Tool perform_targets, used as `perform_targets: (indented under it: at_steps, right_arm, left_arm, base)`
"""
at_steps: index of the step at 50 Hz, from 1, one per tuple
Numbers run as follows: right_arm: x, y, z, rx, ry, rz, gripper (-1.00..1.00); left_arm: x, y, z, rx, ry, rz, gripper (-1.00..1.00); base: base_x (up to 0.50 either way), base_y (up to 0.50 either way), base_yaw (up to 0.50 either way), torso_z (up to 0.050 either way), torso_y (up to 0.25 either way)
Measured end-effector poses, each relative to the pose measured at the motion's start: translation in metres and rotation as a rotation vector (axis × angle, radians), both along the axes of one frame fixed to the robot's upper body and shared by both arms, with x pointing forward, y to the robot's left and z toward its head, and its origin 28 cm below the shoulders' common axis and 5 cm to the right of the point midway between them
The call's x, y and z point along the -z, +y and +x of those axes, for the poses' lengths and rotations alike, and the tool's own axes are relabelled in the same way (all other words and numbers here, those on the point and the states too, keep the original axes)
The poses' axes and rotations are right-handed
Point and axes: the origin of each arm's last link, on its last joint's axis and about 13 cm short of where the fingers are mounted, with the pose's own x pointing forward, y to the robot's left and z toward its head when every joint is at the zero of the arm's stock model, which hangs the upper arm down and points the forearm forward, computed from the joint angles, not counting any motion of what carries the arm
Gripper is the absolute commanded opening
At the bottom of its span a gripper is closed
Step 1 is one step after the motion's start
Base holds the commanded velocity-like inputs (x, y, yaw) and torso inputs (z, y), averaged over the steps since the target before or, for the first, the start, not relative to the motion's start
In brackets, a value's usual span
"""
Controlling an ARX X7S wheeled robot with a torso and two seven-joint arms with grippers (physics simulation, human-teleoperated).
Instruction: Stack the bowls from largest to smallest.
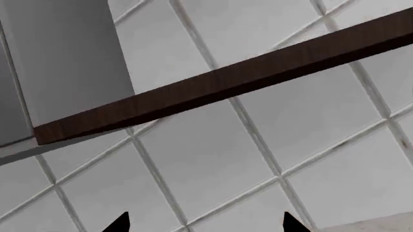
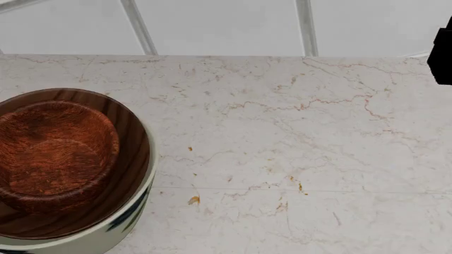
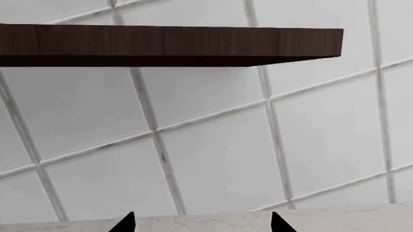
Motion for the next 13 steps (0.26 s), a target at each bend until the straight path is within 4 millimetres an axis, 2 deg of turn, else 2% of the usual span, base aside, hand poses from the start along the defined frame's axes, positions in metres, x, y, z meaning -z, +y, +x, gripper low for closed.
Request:
perform_targets:
  at_steps: [13]
  right_arm:
    - [-0.027, 0.0, -0.007, -0.042, -0.005, -0.028, 1.0]
  left_arm:
    - [-0.024, 0.016, 0.006, 0.038, 0.003, -0.138, 1.0]
  base:
    - [0.0, 0.0, 0.0, 0.0, 0.0]
